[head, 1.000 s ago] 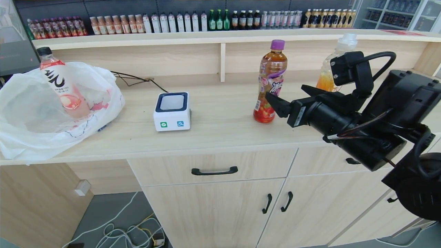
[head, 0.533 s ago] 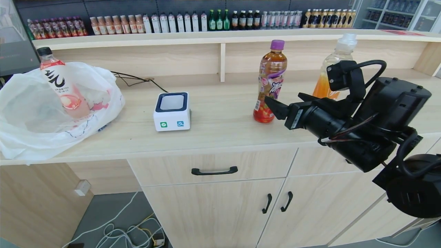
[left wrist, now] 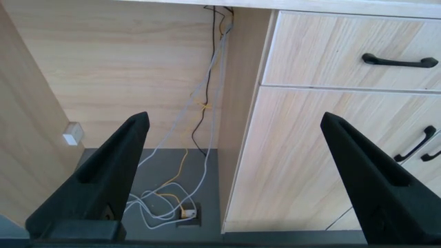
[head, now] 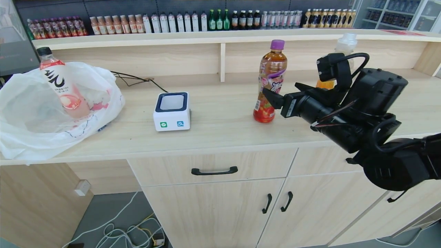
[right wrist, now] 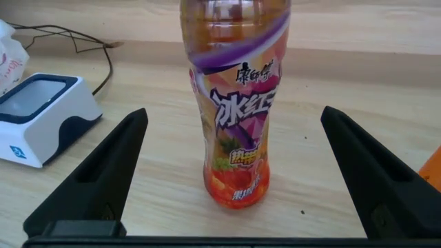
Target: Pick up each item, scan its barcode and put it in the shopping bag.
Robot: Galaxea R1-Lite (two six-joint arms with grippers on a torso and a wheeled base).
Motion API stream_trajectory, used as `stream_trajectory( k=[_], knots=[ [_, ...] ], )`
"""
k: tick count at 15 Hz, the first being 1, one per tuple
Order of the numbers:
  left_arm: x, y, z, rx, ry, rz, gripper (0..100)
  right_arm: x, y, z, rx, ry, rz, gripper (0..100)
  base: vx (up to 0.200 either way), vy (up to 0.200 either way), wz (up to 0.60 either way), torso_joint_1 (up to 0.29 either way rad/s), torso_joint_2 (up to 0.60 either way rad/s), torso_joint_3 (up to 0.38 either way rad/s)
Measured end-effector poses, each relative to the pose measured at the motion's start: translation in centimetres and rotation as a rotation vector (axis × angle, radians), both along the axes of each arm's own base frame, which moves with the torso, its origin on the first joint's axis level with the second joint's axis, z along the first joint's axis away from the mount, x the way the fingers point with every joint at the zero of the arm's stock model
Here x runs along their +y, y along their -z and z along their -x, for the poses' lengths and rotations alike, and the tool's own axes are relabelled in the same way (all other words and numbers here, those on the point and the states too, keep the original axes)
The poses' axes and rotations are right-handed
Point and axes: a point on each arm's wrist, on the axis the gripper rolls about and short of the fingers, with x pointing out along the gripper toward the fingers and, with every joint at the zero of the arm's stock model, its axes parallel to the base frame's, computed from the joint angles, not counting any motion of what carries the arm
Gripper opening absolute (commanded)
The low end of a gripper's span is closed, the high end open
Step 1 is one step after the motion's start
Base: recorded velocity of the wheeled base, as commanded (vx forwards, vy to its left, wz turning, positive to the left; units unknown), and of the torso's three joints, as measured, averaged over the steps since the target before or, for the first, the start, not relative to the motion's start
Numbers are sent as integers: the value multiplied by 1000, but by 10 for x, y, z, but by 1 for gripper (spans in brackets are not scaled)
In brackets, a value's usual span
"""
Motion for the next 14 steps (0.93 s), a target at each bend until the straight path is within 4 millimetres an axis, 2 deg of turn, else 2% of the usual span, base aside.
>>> stream_trajectory(
  k=[5,14],
  knots=[
    [0,0,0,0,0,0,100,12,4,-29,11,2,7,100,0,0,0,0,0,0],
    [0,0,0,0,0,0,100,17,14,-54,26,6,7,100,0,0,0,0,0,0]
  ],
)
